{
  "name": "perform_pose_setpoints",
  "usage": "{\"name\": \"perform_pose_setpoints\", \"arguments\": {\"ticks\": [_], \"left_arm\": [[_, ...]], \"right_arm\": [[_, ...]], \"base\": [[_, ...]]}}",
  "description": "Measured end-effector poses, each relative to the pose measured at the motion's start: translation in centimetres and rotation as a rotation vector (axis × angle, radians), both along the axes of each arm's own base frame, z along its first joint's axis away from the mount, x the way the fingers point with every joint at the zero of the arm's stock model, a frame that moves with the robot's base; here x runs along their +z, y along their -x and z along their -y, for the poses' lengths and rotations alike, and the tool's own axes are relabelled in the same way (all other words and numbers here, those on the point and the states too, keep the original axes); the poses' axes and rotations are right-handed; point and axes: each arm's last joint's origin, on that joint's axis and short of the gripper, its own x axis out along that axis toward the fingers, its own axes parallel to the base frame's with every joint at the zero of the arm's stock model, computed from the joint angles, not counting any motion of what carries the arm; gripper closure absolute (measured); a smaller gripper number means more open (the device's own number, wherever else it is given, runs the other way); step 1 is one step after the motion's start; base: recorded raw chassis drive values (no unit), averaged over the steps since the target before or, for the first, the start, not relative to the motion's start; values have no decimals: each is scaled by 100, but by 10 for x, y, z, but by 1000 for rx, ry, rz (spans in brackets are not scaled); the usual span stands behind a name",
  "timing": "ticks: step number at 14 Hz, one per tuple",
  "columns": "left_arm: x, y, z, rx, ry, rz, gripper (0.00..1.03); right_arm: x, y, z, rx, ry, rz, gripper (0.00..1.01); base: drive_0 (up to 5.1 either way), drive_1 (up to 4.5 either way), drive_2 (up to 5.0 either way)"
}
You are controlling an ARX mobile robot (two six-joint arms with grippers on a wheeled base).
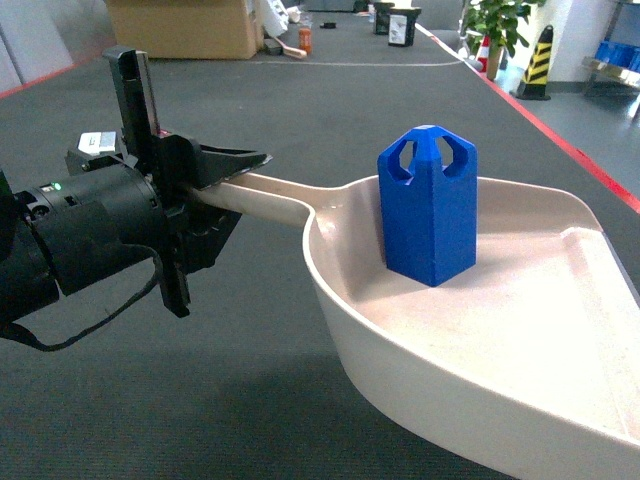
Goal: Place part in tray to right shelf
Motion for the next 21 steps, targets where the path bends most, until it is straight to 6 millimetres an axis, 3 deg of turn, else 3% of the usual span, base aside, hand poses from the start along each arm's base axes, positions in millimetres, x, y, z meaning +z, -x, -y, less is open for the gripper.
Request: {"name": "perform_pose_setpoints", "arguments": {"ticks": [17,21], "left_arm": [[0,0,0,0,1,0,90],[0,0,0,-1,2,-1,90]], "right_arm": [[-13,45,0,2,0,2,99],[-12,45,0,2,0,11,99]], "base": [[0,0,0],[0,0,0]]}}
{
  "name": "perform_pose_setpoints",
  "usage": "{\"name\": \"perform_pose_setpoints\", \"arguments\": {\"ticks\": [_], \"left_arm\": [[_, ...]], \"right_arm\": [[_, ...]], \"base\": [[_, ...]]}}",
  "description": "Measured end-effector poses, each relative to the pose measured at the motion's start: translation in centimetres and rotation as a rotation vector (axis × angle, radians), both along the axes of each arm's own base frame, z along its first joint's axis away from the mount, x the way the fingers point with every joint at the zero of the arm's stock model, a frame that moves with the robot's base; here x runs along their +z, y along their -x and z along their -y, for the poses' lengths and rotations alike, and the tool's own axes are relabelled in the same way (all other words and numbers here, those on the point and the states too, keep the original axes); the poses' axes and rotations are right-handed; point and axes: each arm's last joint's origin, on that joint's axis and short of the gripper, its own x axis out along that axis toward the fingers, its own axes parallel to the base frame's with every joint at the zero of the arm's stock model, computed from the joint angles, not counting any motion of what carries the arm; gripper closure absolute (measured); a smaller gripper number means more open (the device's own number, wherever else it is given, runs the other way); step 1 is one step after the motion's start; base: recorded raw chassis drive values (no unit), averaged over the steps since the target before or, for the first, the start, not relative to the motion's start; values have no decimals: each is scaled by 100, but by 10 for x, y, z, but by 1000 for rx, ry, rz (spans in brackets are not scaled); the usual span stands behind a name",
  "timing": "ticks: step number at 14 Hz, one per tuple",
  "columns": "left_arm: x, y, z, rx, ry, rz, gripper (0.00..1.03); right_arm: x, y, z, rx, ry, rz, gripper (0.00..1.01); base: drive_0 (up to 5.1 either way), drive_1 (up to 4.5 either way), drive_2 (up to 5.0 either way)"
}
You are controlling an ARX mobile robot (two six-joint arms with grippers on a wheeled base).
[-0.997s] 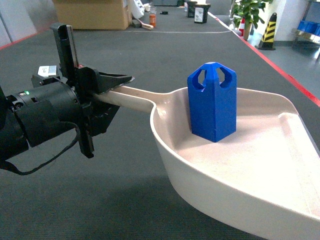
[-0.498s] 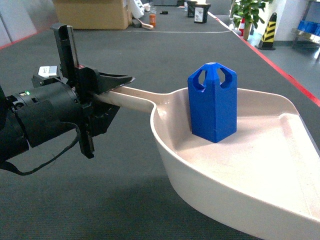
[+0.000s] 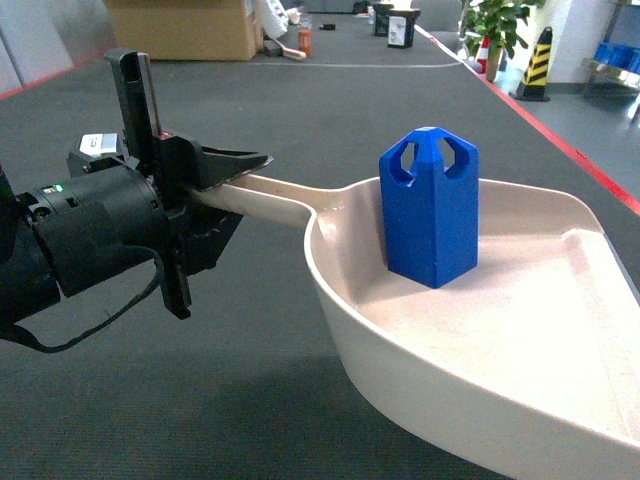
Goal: Place part in tray to right shelf
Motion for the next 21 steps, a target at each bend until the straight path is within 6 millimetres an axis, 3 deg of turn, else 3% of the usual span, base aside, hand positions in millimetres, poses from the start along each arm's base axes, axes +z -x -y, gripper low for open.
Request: {"name": "perform_pose_setpoints", "arguments": {"ticks": [3,4,9,12,21], "left_arm": [[0,0,0,1,0,0,90],[0,0,0,0,0,0,90],[0,0,0,0,0,0,90],[0,0,0,0,0,0,90],[0,0,-1,6,0,0,90]], "right_arm": [[0,0,0,0,0,0,67],[0,0,0,0,0,0,66],[0,0,0,0,-1,0,1],[0,0,0,0,-3,1,3],[0,0,0,1,-3,1,3]], "base": [[0,0,0],[0,0,0],[0,0,0],[0,0,0],[486,-356,-107]]}}
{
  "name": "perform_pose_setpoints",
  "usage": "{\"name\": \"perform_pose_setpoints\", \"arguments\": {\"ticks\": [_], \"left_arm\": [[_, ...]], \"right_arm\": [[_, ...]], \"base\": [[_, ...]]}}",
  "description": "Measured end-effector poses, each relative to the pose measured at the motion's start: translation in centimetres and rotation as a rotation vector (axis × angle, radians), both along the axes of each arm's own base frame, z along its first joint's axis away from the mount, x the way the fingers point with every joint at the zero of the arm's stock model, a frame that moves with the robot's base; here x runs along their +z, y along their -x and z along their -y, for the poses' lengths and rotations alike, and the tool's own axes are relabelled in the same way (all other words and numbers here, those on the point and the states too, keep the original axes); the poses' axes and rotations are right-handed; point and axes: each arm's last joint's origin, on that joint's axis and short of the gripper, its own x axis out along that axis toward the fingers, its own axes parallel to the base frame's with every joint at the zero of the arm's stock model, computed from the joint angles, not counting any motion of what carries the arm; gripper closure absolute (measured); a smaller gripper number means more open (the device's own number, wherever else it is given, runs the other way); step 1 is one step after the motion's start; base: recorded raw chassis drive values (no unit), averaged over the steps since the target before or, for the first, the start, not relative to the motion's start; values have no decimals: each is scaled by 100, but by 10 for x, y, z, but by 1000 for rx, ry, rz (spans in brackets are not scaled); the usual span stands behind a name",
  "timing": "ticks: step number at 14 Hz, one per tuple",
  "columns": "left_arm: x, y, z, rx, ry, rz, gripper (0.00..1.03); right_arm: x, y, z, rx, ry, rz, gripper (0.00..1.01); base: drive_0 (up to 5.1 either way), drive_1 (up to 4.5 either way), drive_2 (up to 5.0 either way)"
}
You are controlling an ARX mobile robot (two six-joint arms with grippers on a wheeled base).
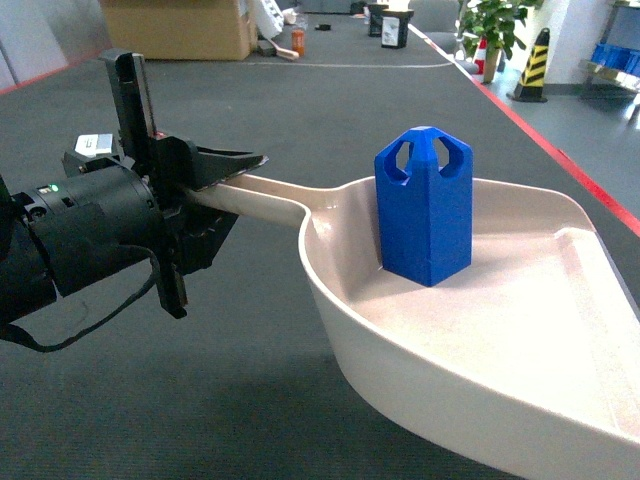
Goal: Place part in tray to right shelf
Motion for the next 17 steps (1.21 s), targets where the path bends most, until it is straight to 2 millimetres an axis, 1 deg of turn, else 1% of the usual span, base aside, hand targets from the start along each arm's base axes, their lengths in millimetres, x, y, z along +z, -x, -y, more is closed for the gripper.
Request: {"name": "perform_pose_setpoints", "arguments": {"ticks": [3,17], "left_arm": [[0,0,0,2,0,0,90],[0,0,1,-3,0,4,90]], "right_arm": [[0,0,0,0,0,0,3],[0,0,0,0,0,-1,3]], "base": [[486,-356,-107],[503,-243,-243]]}}
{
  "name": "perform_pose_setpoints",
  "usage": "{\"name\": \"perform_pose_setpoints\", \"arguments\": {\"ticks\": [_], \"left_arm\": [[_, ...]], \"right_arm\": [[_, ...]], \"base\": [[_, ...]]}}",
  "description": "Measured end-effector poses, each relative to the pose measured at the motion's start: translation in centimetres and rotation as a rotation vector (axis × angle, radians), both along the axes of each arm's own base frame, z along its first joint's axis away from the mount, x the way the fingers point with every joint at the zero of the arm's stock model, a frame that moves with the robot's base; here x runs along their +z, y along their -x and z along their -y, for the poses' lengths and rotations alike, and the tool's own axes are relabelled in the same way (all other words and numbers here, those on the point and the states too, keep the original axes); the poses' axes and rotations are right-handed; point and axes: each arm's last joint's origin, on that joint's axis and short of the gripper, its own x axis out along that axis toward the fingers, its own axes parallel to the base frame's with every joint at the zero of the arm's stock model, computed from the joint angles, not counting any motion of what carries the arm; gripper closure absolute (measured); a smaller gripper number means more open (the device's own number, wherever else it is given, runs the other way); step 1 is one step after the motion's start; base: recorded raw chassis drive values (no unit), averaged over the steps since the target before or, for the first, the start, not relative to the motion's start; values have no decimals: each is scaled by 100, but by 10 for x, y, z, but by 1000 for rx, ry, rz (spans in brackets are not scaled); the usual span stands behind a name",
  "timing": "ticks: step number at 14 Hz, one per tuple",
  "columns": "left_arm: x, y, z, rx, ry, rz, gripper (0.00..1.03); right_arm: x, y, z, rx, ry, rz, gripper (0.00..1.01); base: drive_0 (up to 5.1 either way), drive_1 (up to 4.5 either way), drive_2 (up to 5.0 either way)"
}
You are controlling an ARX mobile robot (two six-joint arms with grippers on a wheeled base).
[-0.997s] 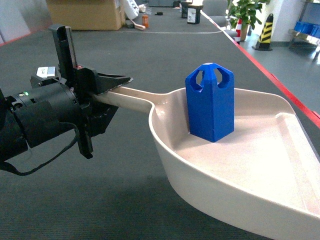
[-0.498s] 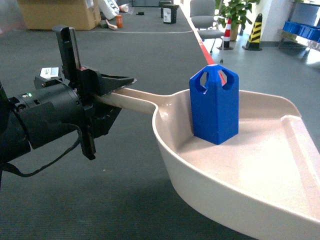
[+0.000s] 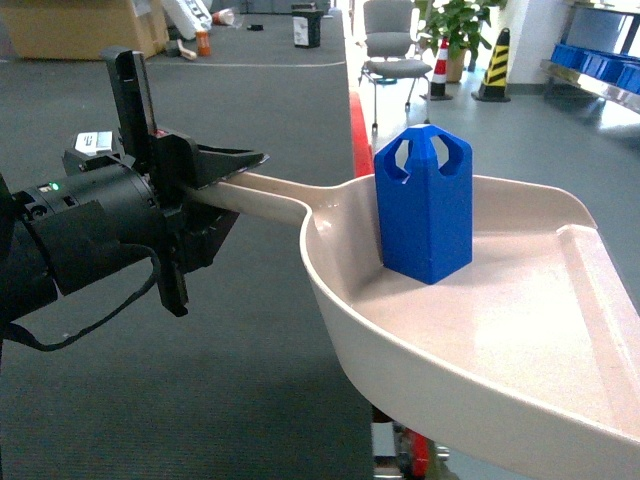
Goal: Place part in tray to right shelf
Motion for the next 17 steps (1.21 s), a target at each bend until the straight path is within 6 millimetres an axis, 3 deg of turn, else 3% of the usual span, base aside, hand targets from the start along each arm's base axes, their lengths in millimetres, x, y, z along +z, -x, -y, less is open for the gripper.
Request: {"name": "perform_pose_setpoints", "arguments": {"ticks": [17], "left_arm": [[0,-1,-1,7,0,-5,90]], "right_arm": [[0,0,0,0,0,-2,3]], "base": [[503,-243,-243]]}}
